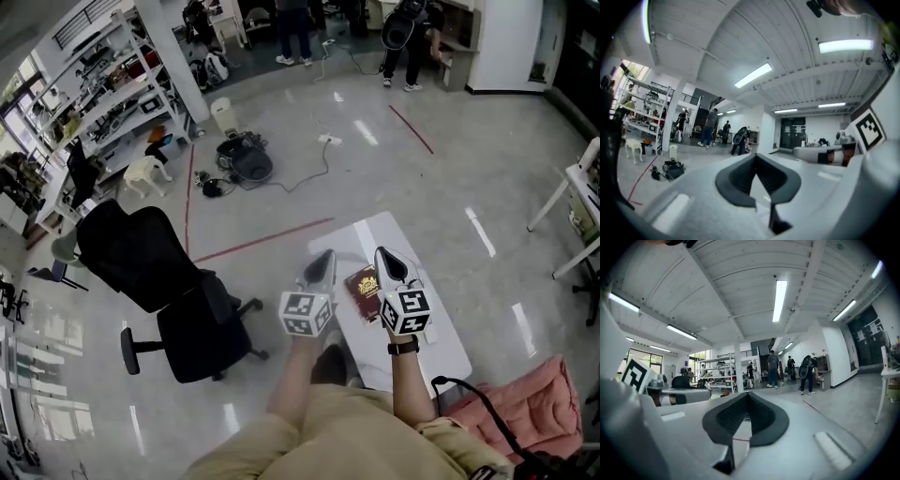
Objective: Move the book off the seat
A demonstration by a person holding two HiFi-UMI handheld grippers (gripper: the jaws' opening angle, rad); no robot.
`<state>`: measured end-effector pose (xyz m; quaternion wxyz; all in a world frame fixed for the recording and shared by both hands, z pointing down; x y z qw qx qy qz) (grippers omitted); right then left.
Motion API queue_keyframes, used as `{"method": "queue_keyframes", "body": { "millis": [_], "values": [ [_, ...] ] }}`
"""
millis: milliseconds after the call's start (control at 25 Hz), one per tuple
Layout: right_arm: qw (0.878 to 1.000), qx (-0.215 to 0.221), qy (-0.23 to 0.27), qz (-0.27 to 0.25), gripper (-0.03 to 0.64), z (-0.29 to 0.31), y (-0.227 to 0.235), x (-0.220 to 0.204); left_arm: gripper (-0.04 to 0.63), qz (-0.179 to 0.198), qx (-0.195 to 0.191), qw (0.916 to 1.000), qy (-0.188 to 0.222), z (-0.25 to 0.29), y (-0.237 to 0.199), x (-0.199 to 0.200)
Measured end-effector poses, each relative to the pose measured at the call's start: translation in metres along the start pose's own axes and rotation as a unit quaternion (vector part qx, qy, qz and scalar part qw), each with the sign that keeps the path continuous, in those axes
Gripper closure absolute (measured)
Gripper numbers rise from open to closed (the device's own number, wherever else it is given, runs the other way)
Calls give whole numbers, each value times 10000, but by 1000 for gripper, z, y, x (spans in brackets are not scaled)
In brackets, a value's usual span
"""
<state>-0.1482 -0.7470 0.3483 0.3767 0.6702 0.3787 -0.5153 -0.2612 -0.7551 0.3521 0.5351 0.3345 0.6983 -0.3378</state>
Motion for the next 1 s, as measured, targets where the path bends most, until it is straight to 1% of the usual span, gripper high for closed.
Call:
{"method": "queue_keyframes", "body": {
  "millis": [120,200,280,400,520,600,680,840,1000],
  "values": [
    [9997,66,125,-211,611,-15,-5,11,595,270,-98,9991,327,-8,24,30],
    [9992,177,256,-242,611,-18,-7,15,595,461,-88,9977,491,-11,31,40],
    [9987,266,360,-251,611,-17,-12,22,595,545,-66,9964,649,-15,33,52],
    [9979,391,439,-260,611,-17,-41,39,594,570,-58,9955,759,-34,29,77],
    [9971,504,483,-302,611,-18,-86,53,594,607,-37,9954,738,-64,15,96],
    [9965,539,519,-366,611,-9,-108,53,594,602,-56,9955,728,-76,-2,98],
    [9958,570,552,-448,611,9,-119,47,594,524,-68,9959,732,-77,-23,94],
    [9957,496,580,-534,611,41,-114,42,594,160,-54,9969,768,-63,-53,93],
    [9959,303,702,-477,611,46,-118,66,594,143,-424,9962,745,-59,-54,121]
  ]
}}
Point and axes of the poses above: the fingertips, and each gripper's own axes: z forward along the fingers, y to its right, x out of its top, the point moved 1 cm from there along -z, backward along the fingers, and after that the axes turned 14 degrees about y, right-handed, at the moved point
